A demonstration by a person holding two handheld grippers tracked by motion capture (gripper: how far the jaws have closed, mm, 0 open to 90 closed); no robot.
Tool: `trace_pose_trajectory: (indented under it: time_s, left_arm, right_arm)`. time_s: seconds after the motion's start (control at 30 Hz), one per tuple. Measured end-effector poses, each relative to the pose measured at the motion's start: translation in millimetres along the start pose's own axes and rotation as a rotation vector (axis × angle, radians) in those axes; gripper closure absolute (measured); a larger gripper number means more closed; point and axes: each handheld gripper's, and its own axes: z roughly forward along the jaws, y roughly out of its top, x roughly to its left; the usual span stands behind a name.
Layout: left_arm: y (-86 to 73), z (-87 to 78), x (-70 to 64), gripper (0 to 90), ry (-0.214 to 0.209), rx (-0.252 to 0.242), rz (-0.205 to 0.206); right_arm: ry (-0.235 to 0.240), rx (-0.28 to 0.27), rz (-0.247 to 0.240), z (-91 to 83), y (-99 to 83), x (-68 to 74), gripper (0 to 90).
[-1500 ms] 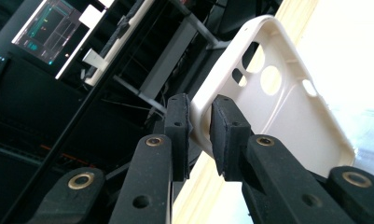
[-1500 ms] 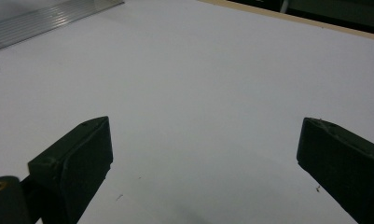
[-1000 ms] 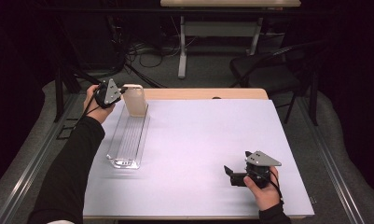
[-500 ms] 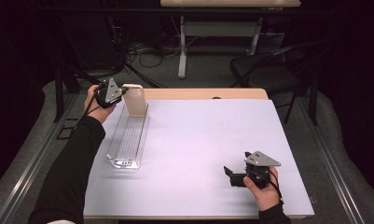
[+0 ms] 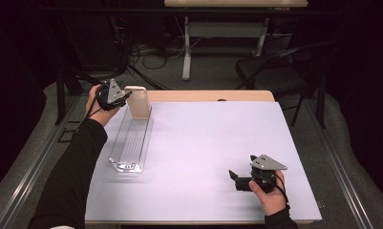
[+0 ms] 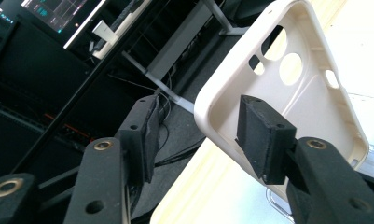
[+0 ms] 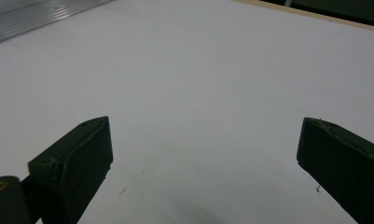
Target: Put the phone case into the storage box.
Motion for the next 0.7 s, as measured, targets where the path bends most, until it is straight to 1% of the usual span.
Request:
trace_pose_trajectory:
  time_s: [0.1, 0.3, 0.37, 0.43, 0.5, 0.53, 0.7]
  left_arm:
    - [-0.2, -0.2, 0.2, 46.0, -0.003, -0.004, -0.01]
    - [-0.9, -0.2, 1.5, 42.3, -0.004, -0.013, -0.006]
    - [-1.3, -0.2, 1.3, 42.3, -0.01, -0.012, -0.012]
    - [-1.4, -0.2, 1.4, 41.9, -0.007, -0.004, -0.008]
    - [-1.4, -0.8, 1.7, 41.9, -0.006, 0.001, -0.016]
    - [-1.1, -1.0, 2.2, 41.8, -0.001, -0.002, -0.011]
    - [-0.8, -1.2, 2.6, 41.7, -0.01, -0.007, -0.035]
  right_arm:
    - [0.002, 0.003, 0.0, -0.4, 0.2, 0.0, 3.2]
    - [0.002, 0.002, -0.003, -0.5, 0.1, 0.2, 3.2]
    - [0.001, -0.001, -0.003, 0.0, -0.1, 0.2, 3.2]
    - [0.002, -0.002, -0.001, 0.0, 0.0, 0.3, 3.2]
    - [0.002, 0.001, -0.003, -0.3, 0.3, 0.2, 3.2]
    - [0.002, 0.001, -0.003, -0.2, 0.3, 0.2, 3.2]
    - [0.002, -0.003, -0.001, 0.6, 0.0, 0.6, 3.1]
